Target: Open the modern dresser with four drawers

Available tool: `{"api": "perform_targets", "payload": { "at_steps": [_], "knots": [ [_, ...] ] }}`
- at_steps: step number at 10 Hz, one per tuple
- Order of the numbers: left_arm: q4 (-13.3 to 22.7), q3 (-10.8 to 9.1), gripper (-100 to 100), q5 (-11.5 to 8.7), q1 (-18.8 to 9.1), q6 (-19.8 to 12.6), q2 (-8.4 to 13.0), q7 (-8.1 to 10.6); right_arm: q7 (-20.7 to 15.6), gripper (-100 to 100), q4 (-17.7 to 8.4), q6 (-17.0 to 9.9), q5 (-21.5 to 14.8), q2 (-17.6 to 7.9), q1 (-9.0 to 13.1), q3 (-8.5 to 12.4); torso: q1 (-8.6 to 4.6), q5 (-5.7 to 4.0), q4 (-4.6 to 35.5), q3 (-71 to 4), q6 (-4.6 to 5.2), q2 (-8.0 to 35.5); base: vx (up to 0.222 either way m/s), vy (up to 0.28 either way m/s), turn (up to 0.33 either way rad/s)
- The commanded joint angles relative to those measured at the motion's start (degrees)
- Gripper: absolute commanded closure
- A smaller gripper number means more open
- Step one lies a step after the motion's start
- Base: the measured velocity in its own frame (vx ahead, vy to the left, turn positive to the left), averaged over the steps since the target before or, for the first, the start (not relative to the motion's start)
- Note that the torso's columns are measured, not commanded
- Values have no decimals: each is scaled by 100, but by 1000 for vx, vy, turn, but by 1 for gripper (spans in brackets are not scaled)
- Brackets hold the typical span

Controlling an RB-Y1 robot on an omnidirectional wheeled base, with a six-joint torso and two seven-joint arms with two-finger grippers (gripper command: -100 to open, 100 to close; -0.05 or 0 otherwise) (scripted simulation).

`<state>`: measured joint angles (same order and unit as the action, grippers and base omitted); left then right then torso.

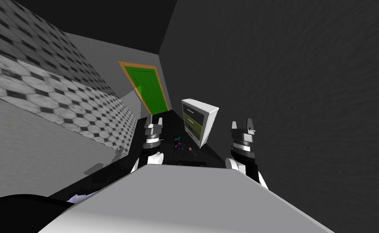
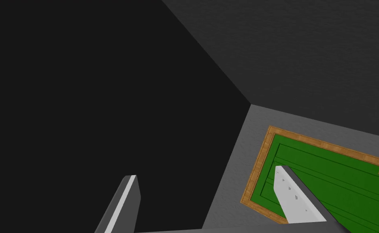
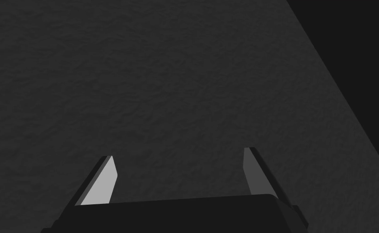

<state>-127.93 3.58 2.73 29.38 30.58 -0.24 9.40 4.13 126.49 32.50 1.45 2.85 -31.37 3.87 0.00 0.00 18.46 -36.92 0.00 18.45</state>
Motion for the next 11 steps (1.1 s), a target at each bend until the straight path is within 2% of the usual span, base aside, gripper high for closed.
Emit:
{"api": "perform_targets", "payload": {
  "at_steps": [1, 4, 5, 7, 8, 11],
  "knots": [
    [0, 0, 0, 0, 0, 0, 0, 0, 0, 0, 0, 0, 0, 0, 0, 0, 0, 0, 423, -844, 0, 424, 0, 0, 0],
    [0, 0, 0, 0, 0, 0, 0, 0, 0, 0, 0, 0, 0, 0, 0, 0, 0, 0, 1692, -3381, 0, 1693, 0, 0, 0],
    [0, 0, 0, 0, 0, 0, 0, 0, -25, -100, -81, -81, -64, -271, 24, -24, 0, 0, 2114, -4227, 0, 2116, 9, 24, 19],
    [2, 1, 0, 0, 1, 0, -1, 0, -83, -100, -278, -274, -215, -582, 80, -81, 18, 5, 2359, -4735, -1, 2361, 5, 75, 33],
    [2, 1, 0, 0, 0, 0, -1, 0, -83, -100, -278, -274, -215, -627, 80, -81, 17, 5, 2376, -4760, 0, 2377, 9, 66, 13],
    [2, 1, 0, 0, 1, 0, -1, 0, -225, -100, -751, -729, -586, -1033, 212, -224, 11, 2, 2382, -4767, 0, 2380, 17, 104, 46]
  ]
}}
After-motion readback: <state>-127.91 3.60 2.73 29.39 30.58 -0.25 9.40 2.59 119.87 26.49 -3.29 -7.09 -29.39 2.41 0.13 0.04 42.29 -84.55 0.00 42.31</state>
